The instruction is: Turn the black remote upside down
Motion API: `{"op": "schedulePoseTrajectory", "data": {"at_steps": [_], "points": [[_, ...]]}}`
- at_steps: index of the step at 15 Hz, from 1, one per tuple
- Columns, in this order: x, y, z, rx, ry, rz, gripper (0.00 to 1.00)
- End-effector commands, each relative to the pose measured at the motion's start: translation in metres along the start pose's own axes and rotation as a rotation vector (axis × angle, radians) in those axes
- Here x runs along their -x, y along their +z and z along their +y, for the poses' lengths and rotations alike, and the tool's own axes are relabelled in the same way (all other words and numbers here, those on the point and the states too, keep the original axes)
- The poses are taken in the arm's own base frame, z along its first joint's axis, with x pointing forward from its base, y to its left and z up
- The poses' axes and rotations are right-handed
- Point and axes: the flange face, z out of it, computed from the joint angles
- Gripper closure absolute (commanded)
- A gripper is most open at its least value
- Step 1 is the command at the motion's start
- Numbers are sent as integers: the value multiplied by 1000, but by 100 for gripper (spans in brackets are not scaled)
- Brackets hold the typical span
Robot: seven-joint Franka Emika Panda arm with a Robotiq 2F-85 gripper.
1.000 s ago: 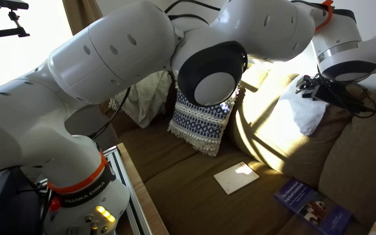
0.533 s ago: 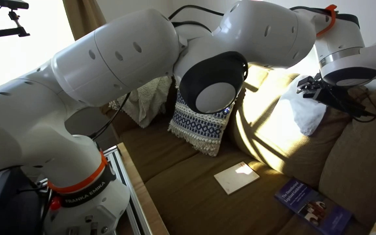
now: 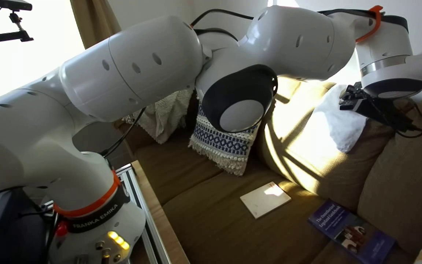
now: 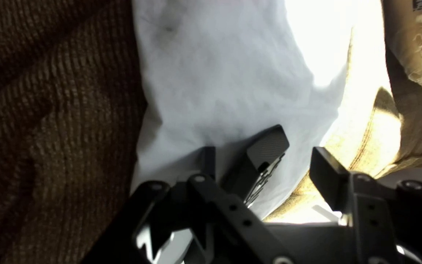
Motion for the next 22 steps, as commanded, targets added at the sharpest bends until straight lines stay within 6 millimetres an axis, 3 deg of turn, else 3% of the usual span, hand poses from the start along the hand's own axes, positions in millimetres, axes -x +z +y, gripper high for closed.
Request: {"op": "schedulePoseTrajectory", "data": {"at_steps": [1, 3, 4, 5, 7, 14, 15, 17, 22], "points": [[5, 7, 6, -22, 18, 49, 12], [4, 13, 5, -18, 27, 64, 5], [4, 16, 4, -23, 32, 70, 16], [3, 17, 4, -21, 36, 79, 42], [2, 19, 3, -21, 38, 88, 41], [-5, 19, 0, -3, 34, 80, 95], [-6, 18, 0, 3, 38, 77, 98], [-10, 17, -2, 19, 47, 67, 95], [-38, 15, -13, 170, 39, 36, 95]]}}
